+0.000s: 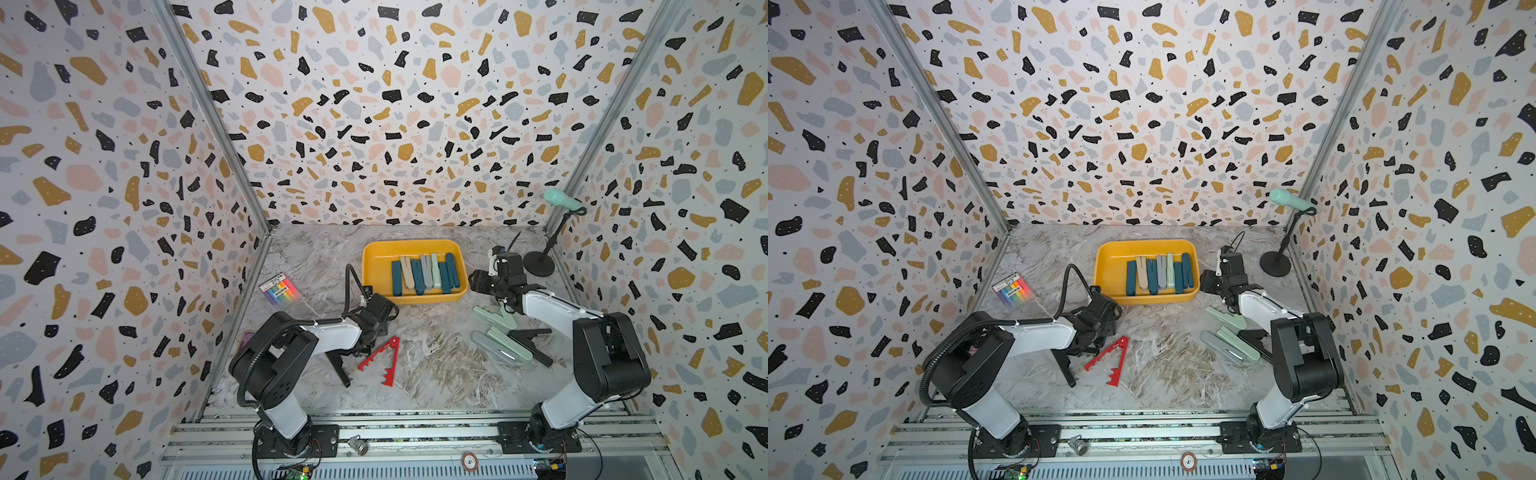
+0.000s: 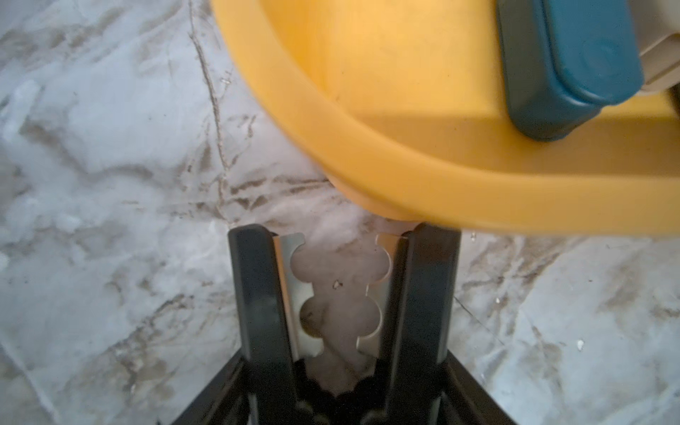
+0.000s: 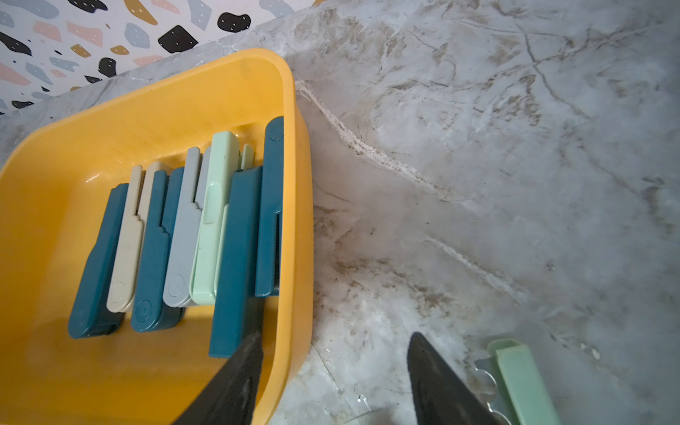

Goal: Put the pruning pliers into the storage box
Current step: Pick up the pruning pliers from the center of the board.

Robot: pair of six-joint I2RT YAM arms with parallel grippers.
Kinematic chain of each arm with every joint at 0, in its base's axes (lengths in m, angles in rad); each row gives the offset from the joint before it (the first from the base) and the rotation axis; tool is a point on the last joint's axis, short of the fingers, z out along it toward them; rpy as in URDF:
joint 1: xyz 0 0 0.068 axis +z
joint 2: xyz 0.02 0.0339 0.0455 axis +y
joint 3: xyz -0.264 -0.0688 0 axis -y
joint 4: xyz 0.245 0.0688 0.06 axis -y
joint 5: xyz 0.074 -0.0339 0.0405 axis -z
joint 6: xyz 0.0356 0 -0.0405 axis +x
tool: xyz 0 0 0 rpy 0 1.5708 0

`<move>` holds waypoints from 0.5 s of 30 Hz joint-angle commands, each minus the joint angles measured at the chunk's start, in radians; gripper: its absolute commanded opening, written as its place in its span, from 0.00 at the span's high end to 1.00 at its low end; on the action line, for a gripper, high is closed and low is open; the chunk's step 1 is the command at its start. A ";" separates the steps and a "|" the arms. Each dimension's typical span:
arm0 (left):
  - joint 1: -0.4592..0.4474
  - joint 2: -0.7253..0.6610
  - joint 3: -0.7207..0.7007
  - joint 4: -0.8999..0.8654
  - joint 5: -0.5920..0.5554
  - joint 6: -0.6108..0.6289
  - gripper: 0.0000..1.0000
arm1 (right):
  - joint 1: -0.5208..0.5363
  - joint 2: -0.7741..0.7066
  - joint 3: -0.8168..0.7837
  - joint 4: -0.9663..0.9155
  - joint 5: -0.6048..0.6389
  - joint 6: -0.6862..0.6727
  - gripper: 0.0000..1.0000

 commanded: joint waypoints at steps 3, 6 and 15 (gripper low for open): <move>0.063 -0.026 -0.078 -0.006 0.019 0.019 0.33 | -0.009 -0.053 -0.006 -0.006 0.012 -0.011 0.35; 0.097 -0.044 -0.098 -0.004 0.026 0.035 0.37 | -0.011 -0.054 -0.005 -0.009 0.012 -0.011 0.35; 0.175 -0.080 -0.142 0.041 0.050 0.079 0.47 | -0.014 -0.081 -0.018 -0.003 0.019 -0.024 0.33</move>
